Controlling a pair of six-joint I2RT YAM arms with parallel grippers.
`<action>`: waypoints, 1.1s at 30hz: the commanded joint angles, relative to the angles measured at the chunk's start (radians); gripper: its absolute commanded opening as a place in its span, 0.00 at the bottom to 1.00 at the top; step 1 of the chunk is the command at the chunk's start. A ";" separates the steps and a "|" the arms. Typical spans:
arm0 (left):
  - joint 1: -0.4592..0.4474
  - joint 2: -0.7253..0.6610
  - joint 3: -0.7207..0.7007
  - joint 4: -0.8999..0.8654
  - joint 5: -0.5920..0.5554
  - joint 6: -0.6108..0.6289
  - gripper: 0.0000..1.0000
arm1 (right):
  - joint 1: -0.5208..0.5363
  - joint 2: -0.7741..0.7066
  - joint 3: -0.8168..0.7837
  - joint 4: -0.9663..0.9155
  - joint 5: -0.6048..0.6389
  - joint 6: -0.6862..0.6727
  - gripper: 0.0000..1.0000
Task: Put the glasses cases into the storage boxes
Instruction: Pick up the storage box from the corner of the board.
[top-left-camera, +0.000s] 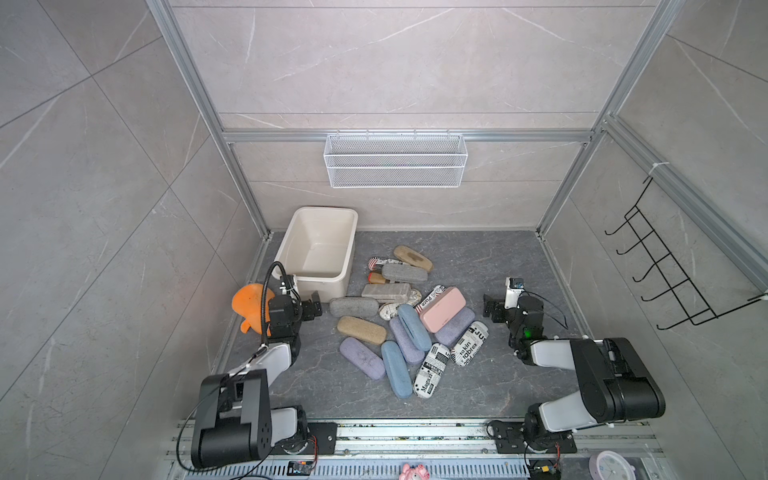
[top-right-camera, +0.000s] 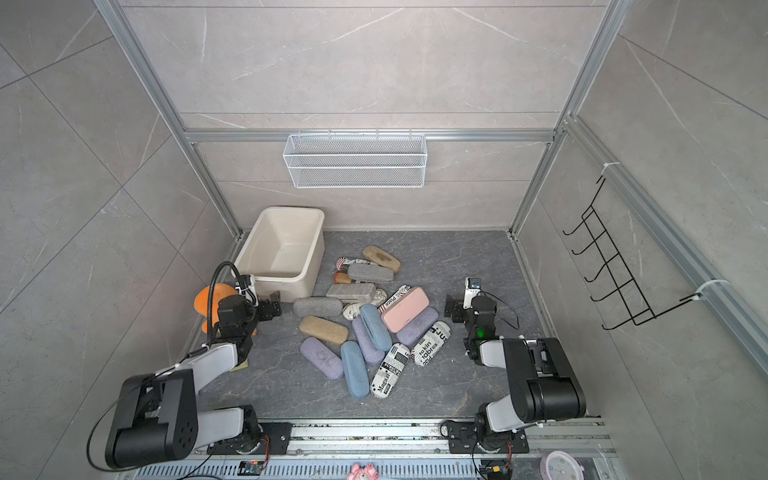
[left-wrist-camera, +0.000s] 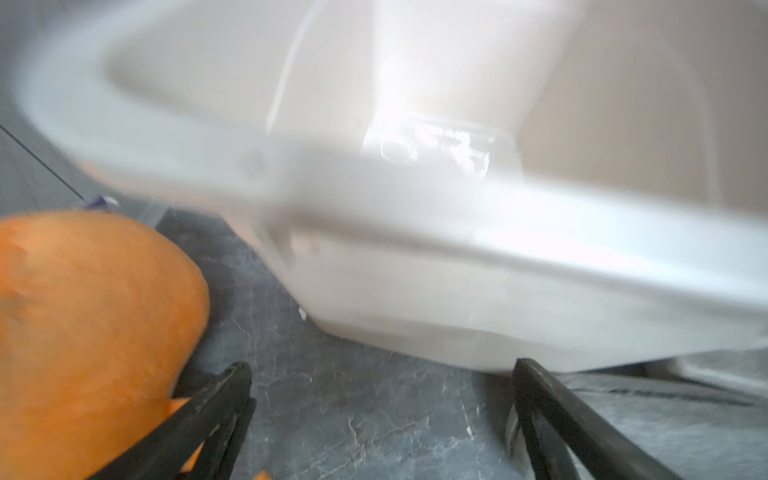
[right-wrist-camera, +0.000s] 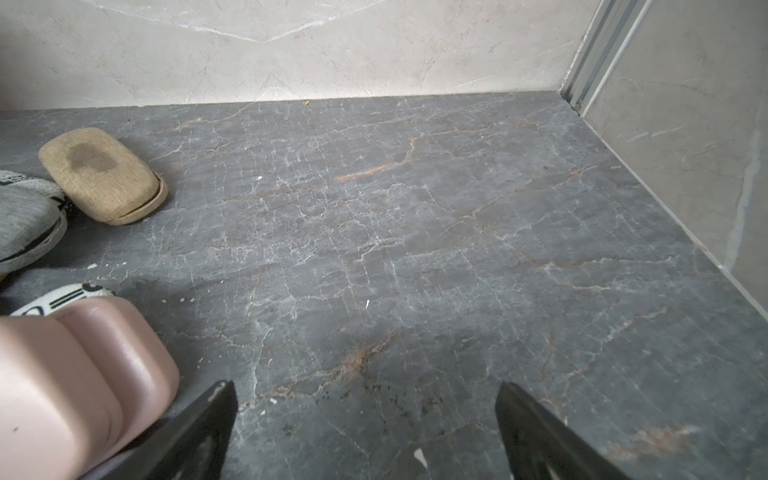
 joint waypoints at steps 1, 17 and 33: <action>-0.005 -0.106 0.000 -0.108 -0.002 -0.066 1.00 | 0.004 -0.035 0.143 -0.253 0.034 0.000 1.00; -0.009 -0.513 0.190 -0.598 0.027 -0.219 1.00 | 0.068 -0.184 0.363 -0.644 0.148 0.123 1.00; -0.006 -0.254 0.605 -0.904 -0.291 -0.427 1.00 | 0.055 -0.227 0.662 -1.117 0.102 0.400 0.92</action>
